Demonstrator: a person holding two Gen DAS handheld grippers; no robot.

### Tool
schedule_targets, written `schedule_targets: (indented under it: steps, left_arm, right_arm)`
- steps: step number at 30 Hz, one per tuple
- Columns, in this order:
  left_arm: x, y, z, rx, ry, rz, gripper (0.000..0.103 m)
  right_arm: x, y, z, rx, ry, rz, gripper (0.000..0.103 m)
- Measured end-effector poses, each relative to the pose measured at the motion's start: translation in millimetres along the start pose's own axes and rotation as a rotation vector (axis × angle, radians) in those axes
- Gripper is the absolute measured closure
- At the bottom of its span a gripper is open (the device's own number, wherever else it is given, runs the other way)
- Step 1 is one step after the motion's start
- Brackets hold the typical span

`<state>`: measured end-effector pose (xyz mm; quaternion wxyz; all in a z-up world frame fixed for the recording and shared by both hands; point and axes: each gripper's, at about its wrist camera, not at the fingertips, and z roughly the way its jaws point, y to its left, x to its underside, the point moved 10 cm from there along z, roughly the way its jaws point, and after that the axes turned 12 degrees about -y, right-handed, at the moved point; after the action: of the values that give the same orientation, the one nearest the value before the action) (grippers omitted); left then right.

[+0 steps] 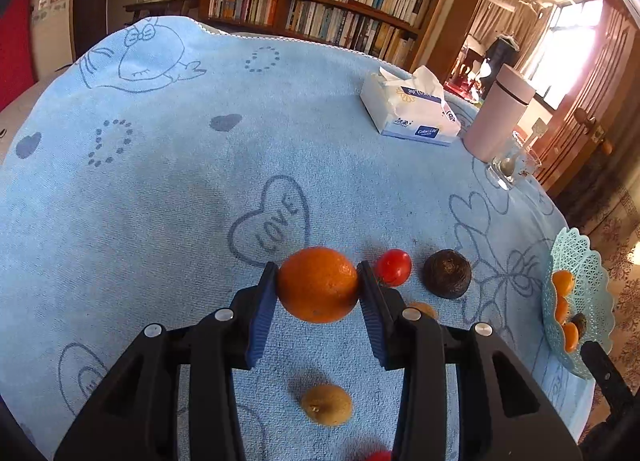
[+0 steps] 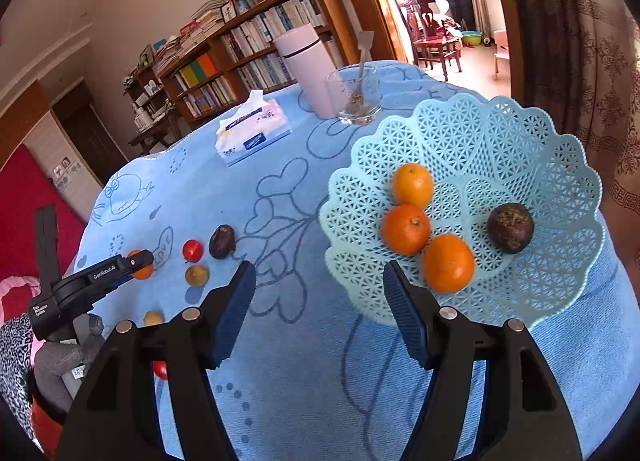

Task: Organize fruits
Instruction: 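Move the left tool back to the table and grasp another orange, then grasp the red tomato with the right tool while the left tool holds its orange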

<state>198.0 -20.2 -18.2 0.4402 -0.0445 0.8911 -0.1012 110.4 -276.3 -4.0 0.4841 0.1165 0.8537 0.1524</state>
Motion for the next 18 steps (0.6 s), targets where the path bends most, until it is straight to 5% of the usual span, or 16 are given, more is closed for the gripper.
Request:
schedule_targets:
  steps: [7,18]
  left_arm:
    - [0,20,-23,-0.033,-0.052,0.011,0.063]
    - [-2,35,-39,-0.065,-0.110,0.021,0.062]
  right_arm:
    - [58,79,6,-0.173,0.120,-0.179,0.035]
    - [110,151,16,-0.312,0.245,-0.357,0.039]
